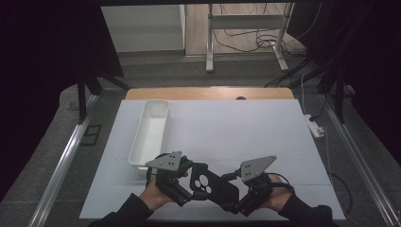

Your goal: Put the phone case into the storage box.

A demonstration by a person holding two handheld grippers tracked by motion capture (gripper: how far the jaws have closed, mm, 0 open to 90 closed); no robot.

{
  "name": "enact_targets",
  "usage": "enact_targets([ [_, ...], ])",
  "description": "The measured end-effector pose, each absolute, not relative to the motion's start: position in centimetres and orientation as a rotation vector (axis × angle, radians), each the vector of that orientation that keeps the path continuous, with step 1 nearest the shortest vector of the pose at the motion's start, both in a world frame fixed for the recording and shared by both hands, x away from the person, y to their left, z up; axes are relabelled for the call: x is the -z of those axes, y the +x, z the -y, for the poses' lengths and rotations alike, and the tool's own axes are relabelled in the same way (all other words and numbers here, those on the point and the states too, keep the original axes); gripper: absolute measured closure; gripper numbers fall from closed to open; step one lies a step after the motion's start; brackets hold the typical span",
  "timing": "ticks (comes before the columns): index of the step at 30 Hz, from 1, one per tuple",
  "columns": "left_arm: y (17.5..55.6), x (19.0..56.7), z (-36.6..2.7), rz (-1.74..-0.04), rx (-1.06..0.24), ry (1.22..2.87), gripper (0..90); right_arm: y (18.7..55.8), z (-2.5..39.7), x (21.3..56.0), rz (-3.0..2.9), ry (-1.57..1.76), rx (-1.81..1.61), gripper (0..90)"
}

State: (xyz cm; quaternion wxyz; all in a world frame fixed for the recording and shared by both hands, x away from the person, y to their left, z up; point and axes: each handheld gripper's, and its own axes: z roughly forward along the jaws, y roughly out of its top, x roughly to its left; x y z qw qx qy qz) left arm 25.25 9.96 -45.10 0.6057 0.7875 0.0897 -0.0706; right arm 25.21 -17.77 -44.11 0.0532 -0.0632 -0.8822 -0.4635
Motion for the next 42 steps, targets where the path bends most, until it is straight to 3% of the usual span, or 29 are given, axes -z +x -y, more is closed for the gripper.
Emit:
enact_targets([
  [10, 25.1, 44.8, -9.8, -0.229, 0.150, 1.830, 14.3, 25.3, 17.7, 44.4, 2.691, -0.175, 1.417, 12.3],
  [26, 25.5, 44.3, -10.4, -0.405, 0.036, 1.885, 14.3, 25.9, 18.1, 44.7, 2.834, -0.312, 1.399, 0.0],
  [42, 25.6, 43.8, -9.9, -0.539, -0.039, 1.945, 14.0, 26.4, 18.6, 45.3, 2.928, -0.415, 1.362, 0.0],
])
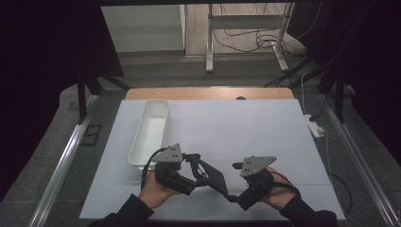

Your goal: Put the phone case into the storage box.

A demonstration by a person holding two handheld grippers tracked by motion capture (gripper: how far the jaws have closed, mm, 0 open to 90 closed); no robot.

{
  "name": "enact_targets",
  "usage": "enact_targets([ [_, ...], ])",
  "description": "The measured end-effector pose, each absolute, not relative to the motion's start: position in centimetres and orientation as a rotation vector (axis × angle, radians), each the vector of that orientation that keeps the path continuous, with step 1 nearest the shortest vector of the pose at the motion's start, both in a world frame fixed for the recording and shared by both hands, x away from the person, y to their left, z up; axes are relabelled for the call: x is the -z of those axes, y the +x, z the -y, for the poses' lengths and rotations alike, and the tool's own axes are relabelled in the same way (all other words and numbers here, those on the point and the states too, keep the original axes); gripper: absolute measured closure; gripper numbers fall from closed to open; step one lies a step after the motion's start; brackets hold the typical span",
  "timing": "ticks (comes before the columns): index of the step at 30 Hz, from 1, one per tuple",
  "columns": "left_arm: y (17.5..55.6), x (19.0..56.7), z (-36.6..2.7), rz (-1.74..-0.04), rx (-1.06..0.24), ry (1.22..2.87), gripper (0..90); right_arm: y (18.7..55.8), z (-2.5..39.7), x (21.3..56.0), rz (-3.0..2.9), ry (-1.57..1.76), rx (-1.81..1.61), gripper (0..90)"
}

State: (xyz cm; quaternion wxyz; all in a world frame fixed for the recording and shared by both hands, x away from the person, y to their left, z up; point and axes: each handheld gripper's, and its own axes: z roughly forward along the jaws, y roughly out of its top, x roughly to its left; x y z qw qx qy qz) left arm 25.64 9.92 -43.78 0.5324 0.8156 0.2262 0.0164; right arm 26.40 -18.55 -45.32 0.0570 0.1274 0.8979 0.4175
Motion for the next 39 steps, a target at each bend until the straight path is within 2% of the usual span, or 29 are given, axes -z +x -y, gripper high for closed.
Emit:
enact_targets([
  [12, 26.2, 43.3, -9.8, -0.667, -0.074, 1.948, 14.0, 26.4, 18.7, 45.2, -2.701, 0.472, -1.307, 0.0],
  [39, 26.9, 42.5, -7.4, -0.826, -0.089, 1.936, 14.0, 26.4, 18.0, 45.7, -2.682, 0.596, -1.168, 0.0],
])
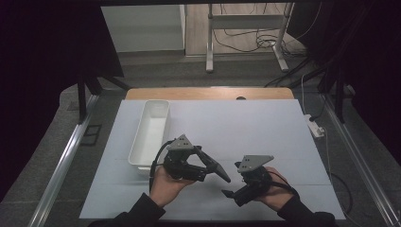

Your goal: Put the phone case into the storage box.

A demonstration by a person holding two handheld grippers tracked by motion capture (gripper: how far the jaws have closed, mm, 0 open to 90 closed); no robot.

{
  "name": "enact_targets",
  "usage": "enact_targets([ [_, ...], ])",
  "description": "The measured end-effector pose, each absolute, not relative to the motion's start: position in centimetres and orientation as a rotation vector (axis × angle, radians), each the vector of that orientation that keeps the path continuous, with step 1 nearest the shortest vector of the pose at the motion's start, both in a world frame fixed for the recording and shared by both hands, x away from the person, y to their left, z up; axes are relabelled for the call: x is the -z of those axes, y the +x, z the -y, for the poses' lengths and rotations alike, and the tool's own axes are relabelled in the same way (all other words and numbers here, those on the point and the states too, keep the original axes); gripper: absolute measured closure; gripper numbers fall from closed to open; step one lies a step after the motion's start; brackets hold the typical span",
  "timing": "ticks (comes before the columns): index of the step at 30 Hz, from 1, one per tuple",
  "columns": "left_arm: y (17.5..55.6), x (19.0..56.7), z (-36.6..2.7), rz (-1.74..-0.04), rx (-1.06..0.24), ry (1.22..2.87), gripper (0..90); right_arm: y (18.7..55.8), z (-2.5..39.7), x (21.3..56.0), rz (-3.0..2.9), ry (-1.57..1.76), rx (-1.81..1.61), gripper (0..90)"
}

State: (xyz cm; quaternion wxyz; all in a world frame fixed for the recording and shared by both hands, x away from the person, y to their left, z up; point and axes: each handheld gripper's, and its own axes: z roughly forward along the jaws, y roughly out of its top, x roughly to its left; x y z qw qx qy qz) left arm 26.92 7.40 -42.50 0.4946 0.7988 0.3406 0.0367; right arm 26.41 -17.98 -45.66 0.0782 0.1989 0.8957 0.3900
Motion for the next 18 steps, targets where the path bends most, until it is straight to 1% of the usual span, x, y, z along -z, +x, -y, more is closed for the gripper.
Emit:
enact_targets([
  [9, 26.9, 42.5, -6.8, -0.860, -0.073, 1.924, 13.9, 26.5, 17.3, 45.9, -2.655, 0.629, -1.132, 0.2],
  [11, 26.9, 42.5, -6.7, -0.865, -0.070, 1.918, 13.9, 26.4, 17.1, 46.0, -2.643, 0.637, -1.125, 3.5],
  [18, 26.9, 42.4, -6.4, -0.882, -0.053, 1.899, 13.9, 26.3, 16.6, 46.2, -2.566, 0.629, -1.076, 21.5],
])
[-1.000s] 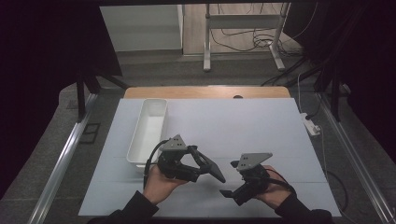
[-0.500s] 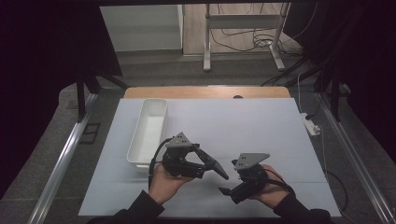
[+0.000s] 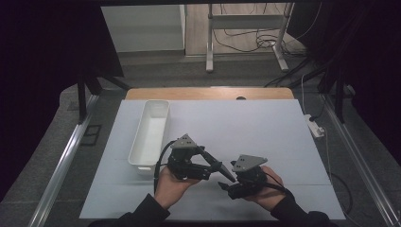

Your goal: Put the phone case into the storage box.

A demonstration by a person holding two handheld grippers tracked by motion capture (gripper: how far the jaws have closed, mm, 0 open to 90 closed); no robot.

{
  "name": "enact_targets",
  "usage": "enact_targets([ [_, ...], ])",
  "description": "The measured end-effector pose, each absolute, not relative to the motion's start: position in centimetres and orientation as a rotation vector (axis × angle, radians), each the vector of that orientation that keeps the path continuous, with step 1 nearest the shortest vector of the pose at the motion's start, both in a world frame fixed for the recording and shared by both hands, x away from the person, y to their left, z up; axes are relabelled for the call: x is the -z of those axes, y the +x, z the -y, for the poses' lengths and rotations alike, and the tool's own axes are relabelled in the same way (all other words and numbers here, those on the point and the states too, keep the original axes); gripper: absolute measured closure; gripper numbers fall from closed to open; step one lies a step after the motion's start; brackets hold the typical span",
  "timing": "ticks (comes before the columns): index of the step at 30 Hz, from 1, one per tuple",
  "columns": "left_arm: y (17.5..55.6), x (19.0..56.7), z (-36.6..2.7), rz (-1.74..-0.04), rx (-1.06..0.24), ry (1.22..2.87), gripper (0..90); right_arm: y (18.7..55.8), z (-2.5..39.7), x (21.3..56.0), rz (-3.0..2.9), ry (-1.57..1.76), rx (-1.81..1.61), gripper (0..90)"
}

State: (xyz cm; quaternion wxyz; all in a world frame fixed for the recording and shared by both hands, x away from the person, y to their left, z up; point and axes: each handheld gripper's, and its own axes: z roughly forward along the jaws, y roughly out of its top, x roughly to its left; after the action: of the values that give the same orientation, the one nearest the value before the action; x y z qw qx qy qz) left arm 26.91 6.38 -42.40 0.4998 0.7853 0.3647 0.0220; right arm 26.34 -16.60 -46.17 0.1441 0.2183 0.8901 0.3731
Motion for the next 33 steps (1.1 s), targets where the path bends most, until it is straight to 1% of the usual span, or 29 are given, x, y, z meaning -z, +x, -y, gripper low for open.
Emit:
enact_targets([
  [12, 26.77, 42.18, -5.97, -0.896, -0.036, 1.880, 13.9, 26.06, 15.93, 46.42, -2.479, 0.592, -1.037, 44.7],
  [13, 26.77, 42.18, -5.94, -0.897, -0.034, 1.879, 13.9, 26.03, 15.87, 46.44, -2.474, 0.593, -1.034, 48.9],
  [14, 26.77, 42.17, -5.92, -0.899, -0.031, 1.877, 13.9, 26.03, 15.87, 46.44, -2.474, 0.593, -1.034, 48.9],
  [20, 26.76, 42.16, -5.83, -0.904, -0.020, 1.869, 13.9, 26.01, 15.92, 46.40, -2.453, 0.595, -1.029, 61.9],
  [23, 26.77, 42.20, -5.82, -0.910, -0.022, 1.867, 13.8, 25.97, 15.95, 46.40, -2.443, 0.583, -1.029, 65.3],
  [33, 26.98, 42.35, -5.95, -0.936, -0.005, 1.835, 12.9, 25.55, 15.68, 46.38, -2.431, 0.513, -0.992, 81.5],
])
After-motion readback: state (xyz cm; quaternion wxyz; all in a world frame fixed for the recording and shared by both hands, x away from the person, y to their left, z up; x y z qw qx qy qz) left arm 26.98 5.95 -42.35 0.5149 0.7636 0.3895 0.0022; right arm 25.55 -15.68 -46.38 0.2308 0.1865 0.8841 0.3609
